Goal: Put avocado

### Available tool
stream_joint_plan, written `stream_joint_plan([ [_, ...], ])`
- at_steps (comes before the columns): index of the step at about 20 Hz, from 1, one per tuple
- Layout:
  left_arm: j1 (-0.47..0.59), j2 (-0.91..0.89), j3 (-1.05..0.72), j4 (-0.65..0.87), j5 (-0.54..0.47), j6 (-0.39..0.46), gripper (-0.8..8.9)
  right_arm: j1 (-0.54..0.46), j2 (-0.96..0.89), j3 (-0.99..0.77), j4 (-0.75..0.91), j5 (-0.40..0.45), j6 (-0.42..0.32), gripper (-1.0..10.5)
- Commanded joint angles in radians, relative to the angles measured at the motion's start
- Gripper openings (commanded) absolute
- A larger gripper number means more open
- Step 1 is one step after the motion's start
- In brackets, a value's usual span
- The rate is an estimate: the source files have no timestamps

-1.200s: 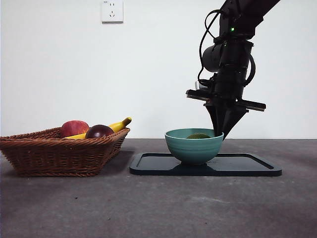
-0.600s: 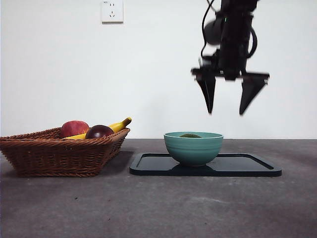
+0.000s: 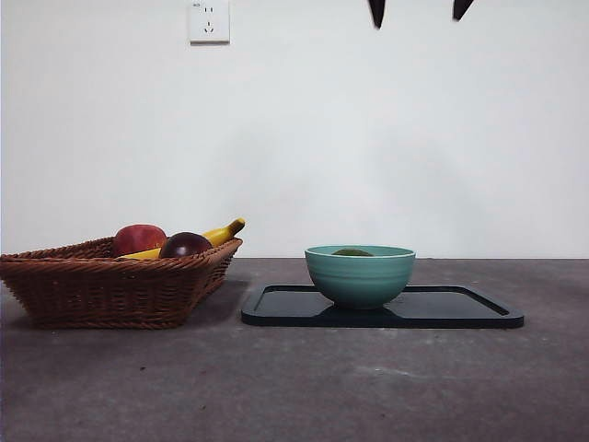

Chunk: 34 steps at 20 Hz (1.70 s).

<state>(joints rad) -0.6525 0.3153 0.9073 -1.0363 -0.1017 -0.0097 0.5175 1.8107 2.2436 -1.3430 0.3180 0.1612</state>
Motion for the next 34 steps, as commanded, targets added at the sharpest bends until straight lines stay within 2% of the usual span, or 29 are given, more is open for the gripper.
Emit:
stream_joint_plan([
  [1,-0.006,0.002,0.006,0.011,0.002,-0.002,4.36,0.017,-0.109,-0.124,-0.076,0.054,-0.013,6.6],
  [2,-0.006,0.002,0.006,0.011,0.002,-0.002,4.36,0.021,-0.176,-0.205,-0.076,0.08,-0.013,6.6],
  [5,-0.006,0.002,0.006,0.011,0.002,-0.002,4.37,0.031,-0.388,-0.441,-0.028,0.079,-0.013,6.6],
  [9,-0.006,0.002,0.006,0.011,0.002,-0.002,4.37,0.076,-0.711,-0.78,0.233,0.037,-0.012,6.6],
  [12,-0.006,0.002,0.006,0.011,0.002,-0.002,4.36,0.118,-0.913,-0.998,0.3,-0.001,0.013,6.6],
  [16,-0.006,0.002,0.006,0.011,0.002,-0.002,4.37,0.163,-1.156,-1.211,0.365,-0.108,0.071,6.6],
  [22,-0.006,0.002,0.006,0.023,0.002,-0.003,4.37,0.17,-1.371,-1.28,0.358,-0.109,0.089,6.6],
  [31,-0.006,0.002,0.006,0.049,0.002,-0.002,4.36,0.169,-1.395,-1.279,0.371,-0.109,0.09,6.6],
  [33,-0.006,0.002,0.006,0.052,0.001,-0.002,4.24,0.17,-1.395,-1.279,0.372,-0.109,0.09,6.0],
  [34,-0.006,0.002,0.006,0.053,0.001,-0.002,3.02,0.17,-1.395,-1.279,0.372,-0.109,0.09,4.6],
])
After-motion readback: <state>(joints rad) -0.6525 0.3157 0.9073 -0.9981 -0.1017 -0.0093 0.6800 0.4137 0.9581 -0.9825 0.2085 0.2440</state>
